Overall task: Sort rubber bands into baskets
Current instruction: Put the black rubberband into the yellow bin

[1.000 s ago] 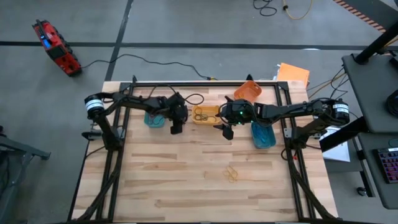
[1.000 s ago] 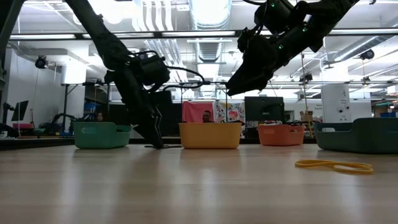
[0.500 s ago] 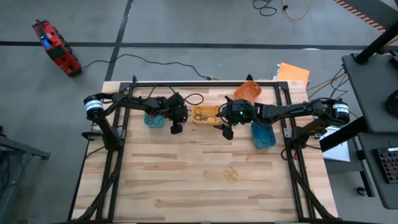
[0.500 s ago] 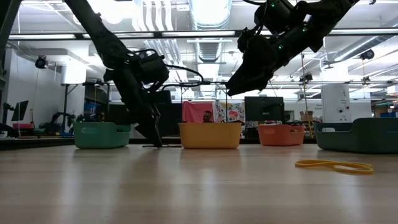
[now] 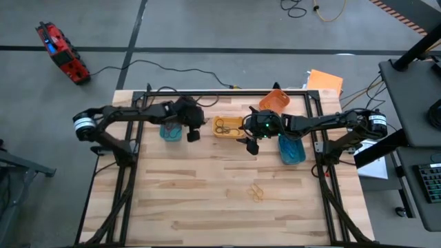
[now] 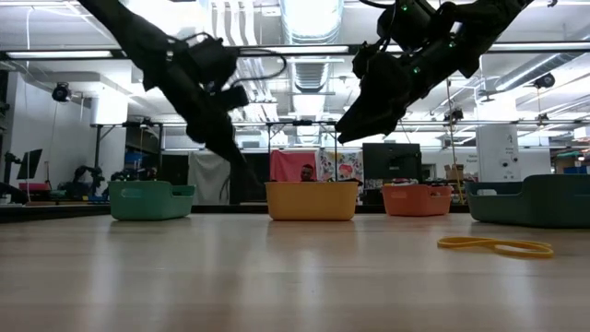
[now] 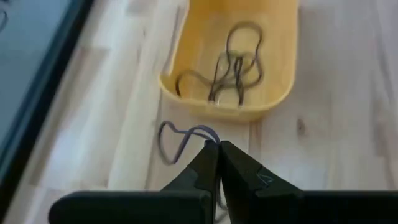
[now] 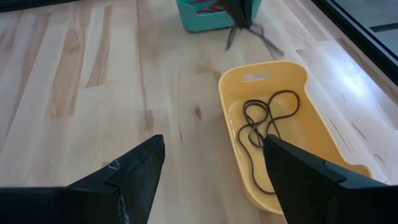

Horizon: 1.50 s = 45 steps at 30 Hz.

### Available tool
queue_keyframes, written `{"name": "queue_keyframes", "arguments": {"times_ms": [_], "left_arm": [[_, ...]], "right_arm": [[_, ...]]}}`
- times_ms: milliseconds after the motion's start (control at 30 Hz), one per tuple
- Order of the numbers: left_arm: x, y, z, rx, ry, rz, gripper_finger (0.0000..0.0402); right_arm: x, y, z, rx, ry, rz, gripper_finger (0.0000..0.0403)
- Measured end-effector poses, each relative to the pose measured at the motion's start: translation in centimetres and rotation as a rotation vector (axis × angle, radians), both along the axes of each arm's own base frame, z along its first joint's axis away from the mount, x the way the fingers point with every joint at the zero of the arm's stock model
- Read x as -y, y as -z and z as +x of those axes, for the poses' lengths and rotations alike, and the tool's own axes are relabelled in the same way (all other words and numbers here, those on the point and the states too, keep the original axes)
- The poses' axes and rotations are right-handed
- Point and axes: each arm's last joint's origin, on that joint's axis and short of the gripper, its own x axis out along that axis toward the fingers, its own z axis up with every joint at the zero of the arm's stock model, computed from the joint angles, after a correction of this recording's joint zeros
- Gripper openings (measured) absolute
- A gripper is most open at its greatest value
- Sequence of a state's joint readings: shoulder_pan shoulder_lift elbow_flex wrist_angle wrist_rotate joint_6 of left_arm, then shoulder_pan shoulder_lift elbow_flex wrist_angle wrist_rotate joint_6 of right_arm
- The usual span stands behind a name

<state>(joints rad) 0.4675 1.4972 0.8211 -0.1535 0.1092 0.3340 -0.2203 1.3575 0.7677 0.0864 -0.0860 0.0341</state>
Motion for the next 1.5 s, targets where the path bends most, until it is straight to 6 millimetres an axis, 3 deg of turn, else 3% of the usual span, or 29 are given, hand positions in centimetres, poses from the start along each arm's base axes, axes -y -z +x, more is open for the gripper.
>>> {"name": "queue_keyframes", "arguments": {"times_ms": [300, 533, 1067, 1300, 1500], "left_arm": [[0.6, -3.5, -1.0, 0.135, -0.017, 0.032, 0.0], [1.3, -5.2, -0.6, 0.312, 0.04, -0.057, 0.0], [3.3, -6.0, 2.3, 0.525, 0.09, -0.094, 0.0], [4.2, -6.0, 3.7, 0.617, 0.12, -0.104, 0.0], [4.1, -5.6, 4.4, 0.66, 0.124, -0.105, 0.0]], "right_arm": [[0.0, -0.1, 0.1, 0.016, -0.002, -0.008, 0.0265], [0.1, -0.9, 0.5, 0.096, -0.013, -0.063, 0.0265], [0.2, -1.9, 0.9, 0.201, -0.04, -0.15, 0.0265], [0.6, -2.5, 1.1, 0.238, 0.032, -0.255, 0.0265], [0.6, -2.8, 1.2, 0.272, 0.019, -0.286, 0.0265]]}}
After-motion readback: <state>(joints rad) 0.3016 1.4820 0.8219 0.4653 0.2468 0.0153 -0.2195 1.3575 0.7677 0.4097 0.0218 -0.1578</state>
